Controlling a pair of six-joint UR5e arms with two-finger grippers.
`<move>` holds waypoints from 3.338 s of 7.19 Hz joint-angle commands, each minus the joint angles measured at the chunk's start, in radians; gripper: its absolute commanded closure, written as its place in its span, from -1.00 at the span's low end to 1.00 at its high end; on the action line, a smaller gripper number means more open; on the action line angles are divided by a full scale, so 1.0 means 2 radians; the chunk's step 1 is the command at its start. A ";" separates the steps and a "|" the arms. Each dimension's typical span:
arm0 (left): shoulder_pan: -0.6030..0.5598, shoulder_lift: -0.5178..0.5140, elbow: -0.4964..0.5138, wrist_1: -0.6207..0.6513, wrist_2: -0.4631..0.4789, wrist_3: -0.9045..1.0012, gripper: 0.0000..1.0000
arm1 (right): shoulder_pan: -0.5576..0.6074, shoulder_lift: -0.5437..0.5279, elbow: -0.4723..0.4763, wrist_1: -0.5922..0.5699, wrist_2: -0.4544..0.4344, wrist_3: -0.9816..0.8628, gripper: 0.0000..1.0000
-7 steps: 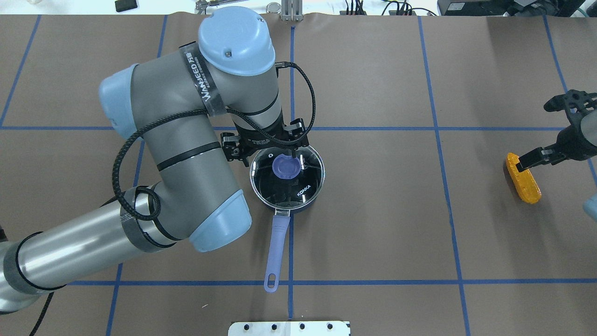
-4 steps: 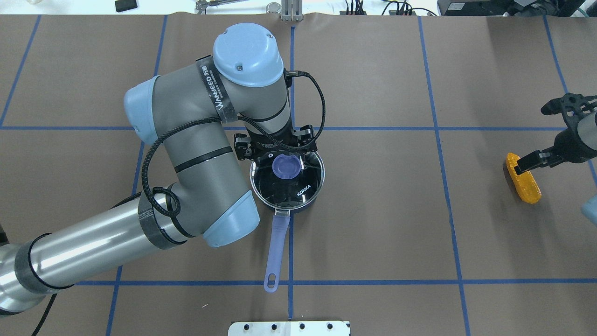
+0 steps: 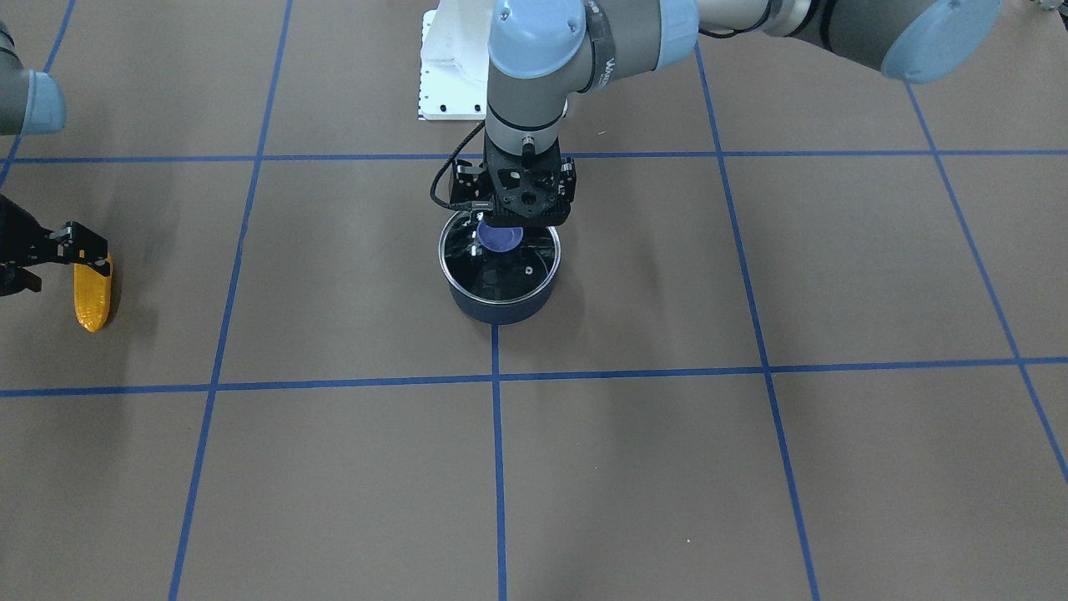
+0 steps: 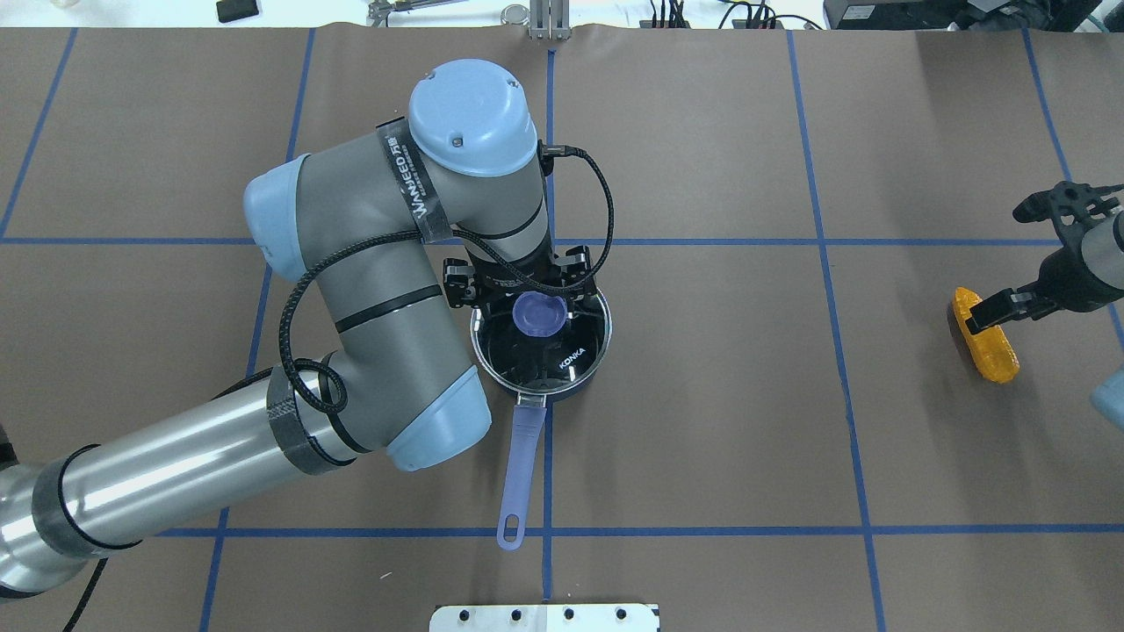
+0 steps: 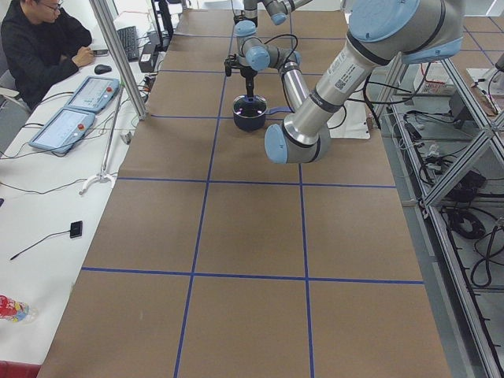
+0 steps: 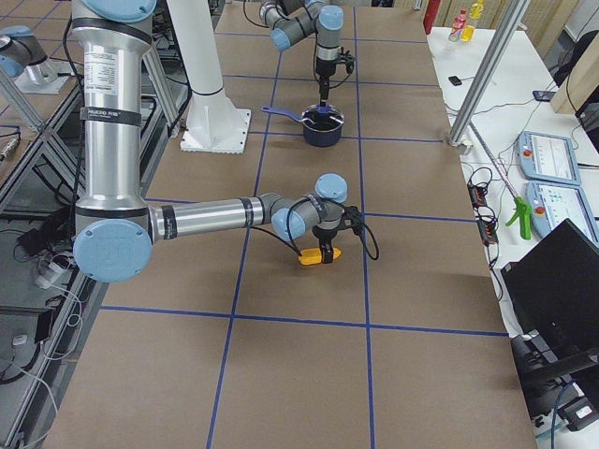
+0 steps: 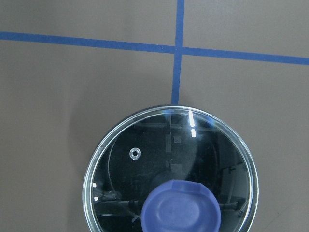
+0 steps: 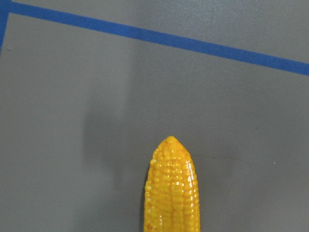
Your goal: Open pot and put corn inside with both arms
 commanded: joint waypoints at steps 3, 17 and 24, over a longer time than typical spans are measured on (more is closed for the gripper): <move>0.006 0.001 0.036 -0.056 -0.001 -0.002 -0.98 | -0.005 0.001 -0.005 0.001 0.000 -0.002 -0.99; 0.006 0.002 0.035 -0.056 -0.002 0.000 -0.91 | -0.027 0.007 -0.022 0.001 -0.015 -0.033 0.49; 0.005 0.002 0.034 -0.055 -0.004 0.000 -0.91 | -0.025 0.014 -0.016 -0.004 -0.009 -0.035 0.60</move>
